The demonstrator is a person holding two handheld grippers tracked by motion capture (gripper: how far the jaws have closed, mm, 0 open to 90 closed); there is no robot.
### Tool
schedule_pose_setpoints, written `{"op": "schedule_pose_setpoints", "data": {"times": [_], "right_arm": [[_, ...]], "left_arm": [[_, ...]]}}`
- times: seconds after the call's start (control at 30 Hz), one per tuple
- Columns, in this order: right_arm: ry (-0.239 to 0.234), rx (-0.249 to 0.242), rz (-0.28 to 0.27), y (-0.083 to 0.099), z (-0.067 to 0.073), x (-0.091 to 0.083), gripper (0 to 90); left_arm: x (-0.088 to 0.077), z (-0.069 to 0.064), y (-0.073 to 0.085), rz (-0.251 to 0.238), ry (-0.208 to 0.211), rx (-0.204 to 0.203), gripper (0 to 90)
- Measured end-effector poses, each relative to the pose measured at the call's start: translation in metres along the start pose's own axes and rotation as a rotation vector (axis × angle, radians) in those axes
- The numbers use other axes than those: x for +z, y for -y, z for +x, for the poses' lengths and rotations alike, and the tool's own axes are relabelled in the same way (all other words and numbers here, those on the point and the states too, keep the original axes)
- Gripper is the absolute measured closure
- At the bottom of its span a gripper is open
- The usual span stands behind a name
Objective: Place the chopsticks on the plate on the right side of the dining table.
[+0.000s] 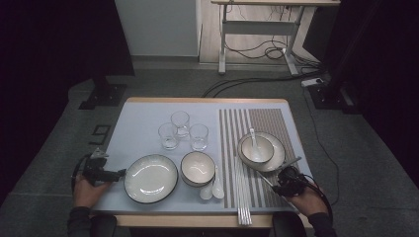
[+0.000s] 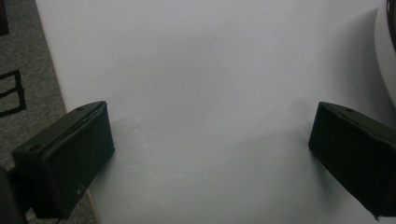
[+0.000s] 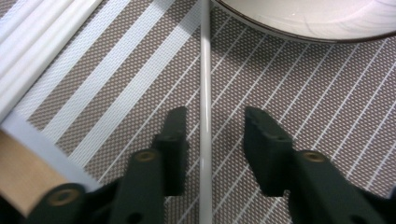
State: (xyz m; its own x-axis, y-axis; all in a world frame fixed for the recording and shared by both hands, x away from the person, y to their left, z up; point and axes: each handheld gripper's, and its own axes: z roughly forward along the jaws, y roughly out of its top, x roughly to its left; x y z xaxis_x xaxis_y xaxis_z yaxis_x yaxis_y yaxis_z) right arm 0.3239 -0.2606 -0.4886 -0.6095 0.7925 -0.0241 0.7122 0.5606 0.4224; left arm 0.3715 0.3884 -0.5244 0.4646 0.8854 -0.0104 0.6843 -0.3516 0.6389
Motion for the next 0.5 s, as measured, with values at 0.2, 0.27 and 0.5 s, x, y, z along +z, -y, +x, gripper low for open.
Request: {"op": "schedule_pose_setpoints", "data": {"times": [0.2,0.27,0.5], "right_arm": [[0.013,-0.05,0.119,-0.019,0.001,-0.006,46.2],[0.012,-0.081,0.159,-0.024,0.003,-0.004,45.4],[0.002,-0.123,0.266,-0.036,0.006,0.006,63.0]], "left_arm": [[0.0,0.0,0.0,-0.002,0.0,0.0,0.0],[0.0,0.0,0.0,-0.002,0.0,0.0,0.0],[0.0,0.0,0.0,-0.002,0.0,0.0,0.0]]}}
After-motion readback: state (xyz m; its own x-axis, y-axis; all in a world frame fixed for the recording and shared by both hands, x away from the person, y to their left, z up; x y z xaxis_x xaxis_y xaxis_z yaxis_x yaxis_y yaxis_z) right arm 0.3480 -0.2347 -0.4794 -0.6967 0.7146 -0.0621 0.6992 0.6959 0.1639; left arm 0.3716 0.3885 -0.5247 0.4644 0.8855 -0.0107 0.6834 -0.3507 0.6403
